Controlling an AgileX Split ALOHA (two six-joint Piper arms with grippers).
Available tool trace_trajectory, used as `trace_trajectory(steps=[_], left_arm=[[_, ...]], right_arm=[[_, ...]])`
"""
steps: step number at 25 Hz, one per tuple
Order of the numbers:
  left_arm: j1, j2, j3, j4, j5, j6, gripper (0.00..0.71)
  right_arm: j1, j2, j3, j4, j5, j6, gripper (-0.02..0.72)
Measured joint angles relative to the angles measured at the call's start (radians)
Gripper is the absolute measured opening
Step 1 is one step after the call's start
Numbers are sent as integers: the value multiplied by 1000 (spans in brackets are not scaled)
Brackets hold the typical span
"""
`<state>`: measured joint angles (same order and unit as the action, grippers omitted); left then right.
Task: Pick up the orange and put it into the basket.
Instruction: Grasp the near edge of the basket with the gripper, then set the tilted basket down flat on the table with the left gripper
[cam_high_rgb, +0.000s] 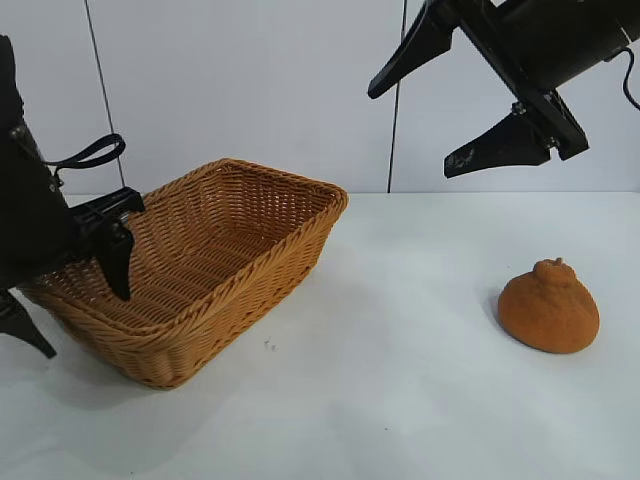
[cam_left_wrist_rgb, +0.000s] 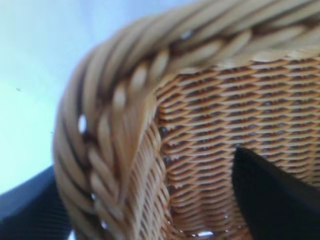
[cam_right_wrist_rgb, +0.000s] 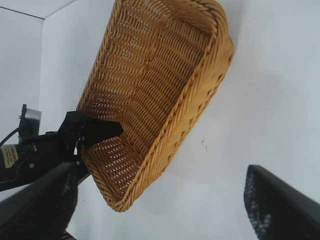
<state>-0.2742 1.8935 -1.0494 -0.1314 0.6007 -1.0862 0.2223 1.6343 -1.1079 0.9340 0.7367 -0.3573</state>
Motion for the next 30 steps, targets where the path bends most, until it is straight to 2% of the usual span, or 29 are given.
trace_trajectory(steps=[4,8,14,18,23,30], left_arm=[[1,-1,-12,-4,3,10,97],[11,-1,-68,-10,37,107,91],[72,1,-189,-117,105,374,85],[107,33,-279,-138,201,535,85],[108,88,-357,-140,324,716,85],[88,132,-417,-154,401,867,85]], right_arm=[[0,0,0,0,0,0,620],[0,0,0,0,0,0,620],[0,0,0,0,1,0,620],[0,0,0,0,1,0,620],[0,0,0,0,1,0,620],[0,0,0,0,1,0,620]])
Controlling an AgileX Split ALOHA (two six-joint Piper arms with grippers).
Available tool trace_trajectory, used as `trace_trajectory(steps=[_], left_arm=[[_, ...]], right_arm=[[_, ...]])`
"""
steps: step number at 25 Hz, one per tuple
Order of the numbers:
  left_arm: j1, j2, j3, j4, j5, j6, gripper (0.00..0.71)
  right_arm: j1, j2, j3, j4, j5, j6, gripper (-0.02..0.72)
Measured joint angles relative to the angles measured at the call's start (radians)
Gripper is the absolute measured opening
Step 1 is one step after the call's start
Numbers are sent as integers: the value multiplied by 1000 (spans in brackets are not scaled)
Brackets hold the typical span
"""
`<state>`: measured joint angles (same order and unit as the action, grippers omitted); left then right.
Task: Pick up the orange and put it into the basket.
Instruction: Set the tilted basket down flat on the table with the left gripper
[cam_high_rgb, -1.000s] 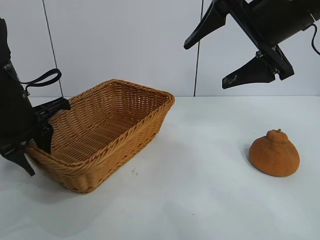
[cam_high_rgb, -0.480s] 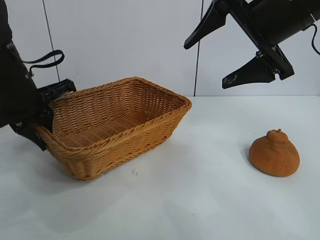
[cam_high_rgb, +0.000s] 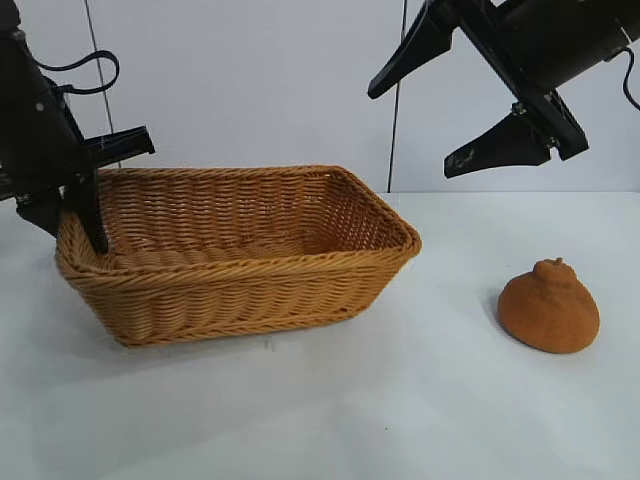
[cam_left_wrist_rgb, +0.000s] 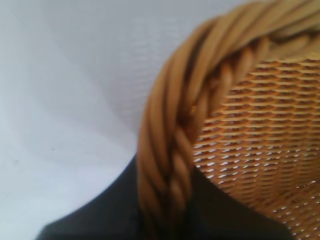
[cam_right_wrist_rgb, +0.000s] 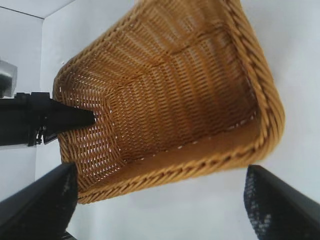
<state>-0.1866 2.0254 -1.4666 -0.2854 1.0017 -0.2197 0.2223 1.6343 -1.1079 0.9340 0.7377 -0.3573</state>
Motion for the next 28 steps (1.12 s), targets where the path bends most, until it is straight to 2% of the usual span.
trace_trajectory(steps=[7,15,16,18,20,22,24,28], left_arm=[[-48,54,-1,-23,-7,75,85],[-48,112,-2,-42,-42,85,86],[-48,112,-3,-42,-43,86,106],[-48,112,-6,-43,-44,86,213],[-48,112,-6,-45,-42,86,395],[-48,111,-6,-45,-25,86,522],[-48,96,-7,-44,-7,85,579],[-48,24,-28,-15,29,85,609]], right_arm=[[0,0,0,0,0,0,620],[0,0,0,-5,14,0,620],[0,0,0,-6,14,0,620],[0,0,0,-7,14,0,620],[0,0,0,-8,14,0,620],[0,0,0,-8,14,0,620],[0,0,0,-8,14,0,620],[0,0,0,-10,14,0,620]])
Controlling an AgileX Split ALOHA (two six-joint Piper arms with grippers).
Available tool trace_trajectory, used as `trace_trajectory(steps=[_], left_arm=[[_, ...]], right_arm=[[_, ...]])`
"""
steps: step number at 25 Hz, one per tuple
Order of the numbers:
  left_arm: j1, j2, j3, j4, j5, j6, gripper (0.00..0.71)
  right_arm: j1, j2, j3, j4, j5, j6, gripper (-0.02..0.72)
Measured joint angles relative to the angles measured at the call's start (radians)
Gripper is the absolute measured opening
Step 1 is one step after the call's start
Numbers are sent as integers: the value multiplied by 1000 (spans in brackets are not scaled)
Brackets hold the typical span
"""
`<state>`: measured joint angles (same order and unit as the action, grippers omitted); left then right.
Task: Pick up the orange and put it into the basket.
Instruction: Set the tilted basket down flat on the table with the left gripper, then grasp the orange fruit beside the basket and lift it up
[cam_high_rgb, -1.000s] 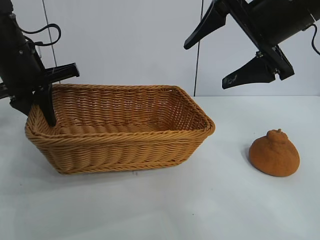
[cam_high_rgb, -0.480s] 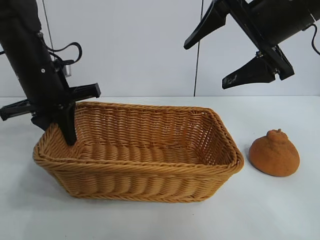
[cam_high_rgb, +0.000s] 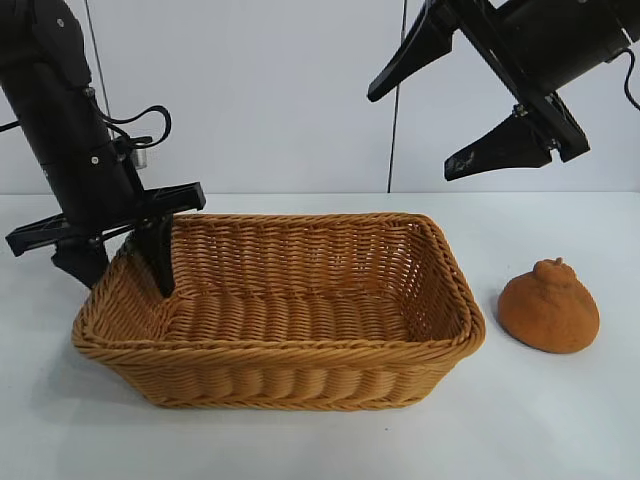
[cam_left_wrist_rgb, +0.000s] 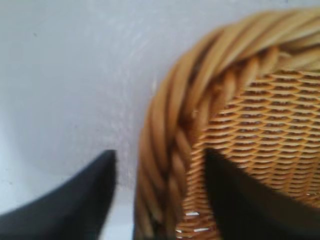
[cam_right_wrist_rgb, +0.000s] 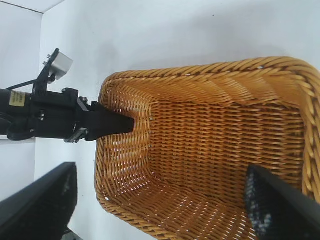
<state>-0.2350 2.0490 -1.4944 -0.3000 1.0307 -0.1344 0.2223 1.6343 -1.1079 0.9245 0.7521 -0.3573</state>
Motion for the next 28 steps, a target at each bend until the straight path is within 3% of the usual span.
trace_trajectory(steps=[5,13,18,23,28], left_arm=[[11,-101,-60,102,51,0,613],[135,-191,-126,287,166,44,613],[176,-248,-124,309,182,76,613],[178,-367,-53,300,180,95,613],[178,-569,121,300,182,96,613]], right_arm=[[0,0,0,-3,0,0,620],[0,0,0,-7,0,0,620],[0,0,0,-10,0,0,620],[0,0,0,-14,2,0,620],[0,0,0,-14,15,0,620]])
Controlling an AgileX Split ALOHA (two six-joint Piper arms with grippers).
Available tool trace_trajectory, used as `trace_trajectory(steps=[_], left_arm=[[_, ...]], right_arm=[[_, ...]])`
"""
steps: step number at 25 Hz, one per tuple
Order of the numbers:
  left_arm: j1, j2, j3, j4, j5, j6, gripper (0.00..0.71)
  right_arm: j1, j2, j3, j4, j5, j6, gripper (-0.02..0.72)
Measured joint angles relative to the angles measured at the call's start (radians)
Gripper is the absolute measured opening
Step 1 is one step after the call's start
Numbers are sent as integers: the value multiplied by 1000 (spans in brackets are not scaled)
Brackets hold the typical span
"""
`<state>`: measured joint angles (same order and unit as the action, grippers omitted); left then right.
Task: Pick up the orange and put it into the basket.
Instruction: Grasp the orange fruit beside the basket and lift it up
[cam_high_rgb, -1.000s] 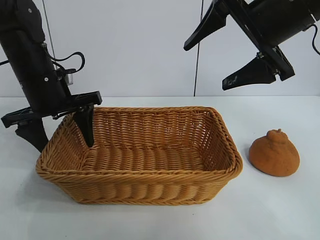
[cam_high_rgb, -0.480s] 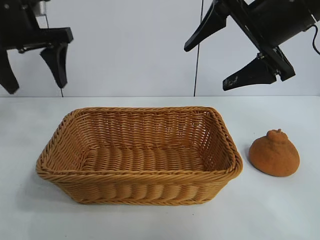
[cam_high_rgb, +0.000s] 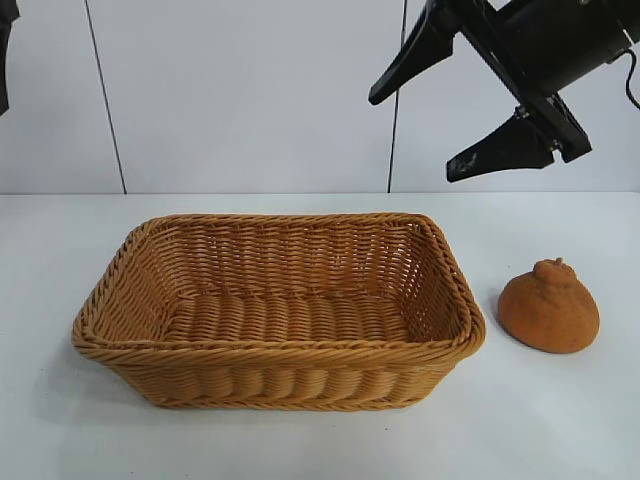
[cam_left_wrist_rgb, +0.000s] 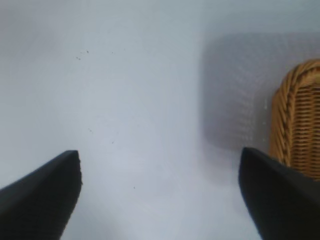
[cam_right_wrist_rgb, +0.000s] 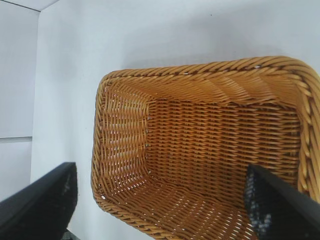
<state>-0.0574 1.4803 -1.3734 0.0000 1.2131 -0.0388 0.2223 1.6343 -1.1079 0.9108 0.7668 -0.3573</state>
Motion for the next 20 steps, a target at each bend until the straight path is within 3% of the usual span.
trace_trajectory(steps=[11,20], left_arm=[[0,-548,507,0,-3,0,613],[0,-953,804,0,-145,0,613]], right_arm=[[0,0,0,0,11,0,620],[0,0,0,-3,11,0,620]])
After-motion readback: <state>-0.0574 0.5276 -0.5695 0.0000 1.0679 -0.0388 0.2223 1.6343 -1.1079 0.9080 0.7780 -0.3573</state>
